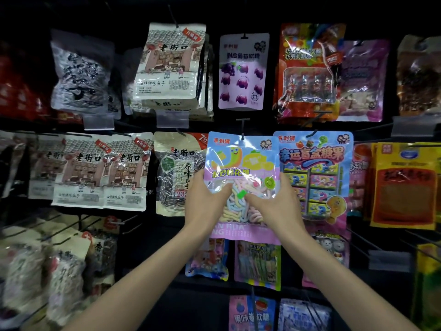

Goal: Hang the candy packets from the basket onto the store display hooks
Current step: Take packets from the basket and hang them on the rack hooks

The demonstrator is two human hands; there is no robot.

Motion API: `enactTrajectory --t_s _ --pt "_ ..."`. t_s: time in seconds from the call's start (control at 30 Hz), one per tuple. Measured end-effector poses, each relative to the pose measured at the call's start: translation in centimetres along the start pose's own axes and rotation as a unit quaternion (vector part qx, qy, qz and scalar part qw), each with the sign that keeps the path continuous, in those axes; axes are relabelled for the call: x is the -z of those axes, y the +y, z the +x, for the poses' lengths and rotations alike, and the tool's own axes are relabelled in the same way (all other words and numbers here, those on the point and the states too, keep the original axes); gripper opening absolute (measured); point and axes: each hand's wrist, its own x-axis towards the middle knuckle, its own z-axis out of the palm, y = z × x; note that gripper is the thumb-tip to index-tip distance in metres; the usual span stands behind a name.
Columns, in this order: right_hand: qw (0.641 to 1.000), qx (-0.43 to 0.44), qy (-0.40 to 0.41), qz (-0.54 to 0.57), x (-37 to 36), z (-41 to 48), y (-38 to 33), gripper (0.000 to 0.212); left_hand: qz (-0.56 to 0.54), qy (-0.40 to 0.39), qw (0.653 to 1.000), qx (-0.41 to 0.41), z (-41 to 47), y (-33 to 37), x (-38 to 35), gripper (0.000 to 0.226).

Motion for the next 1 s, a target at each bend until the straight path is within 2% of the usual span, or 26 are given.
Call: enactTrajectory --t_s 0.13,0.27,0.57,0.77,0.9,1.0 --pt "1.0 -0.007 0.002 -0.003 -0.3 0.6 0.2 0.092 0.022 -0.006 1.0 0.005 0.6 0.0 -0.3 0.048" --pt "0.998 -0.022 0.002 -0.06 -1.3 2.3 0.8 0.092 0.075 0.006 0.997 0.017 1.8 0.1 -1.2 0.038" --pt "0.975 -0.088 -0.039 -0.202 -2.0 6.6 0.5 0.097 0.129 -0.018 0.987 0.093 5.8 0.1 -3.5 0.042" --pt "0.964 -0.089 -0.038 -0.246 -3.3 8.6 2.1 0.097 0.117 -0.031 0.986 0.111 8.0 -1.6 -5.1 0.058" --pt "0.964 -0.06 -0.039 -0.257 -3.7 9.4 4.0 0.096 0.096 -0.036 0.99 0.102 8.6 -2.8 -6.2 0.037" --pt "0.962 -0.045 -0.028 -0.267 -3.9 10.1 5.3 0.086 0.097 -0.038 0.989 0.101 9.2 -3.8 -6.8 0.024"
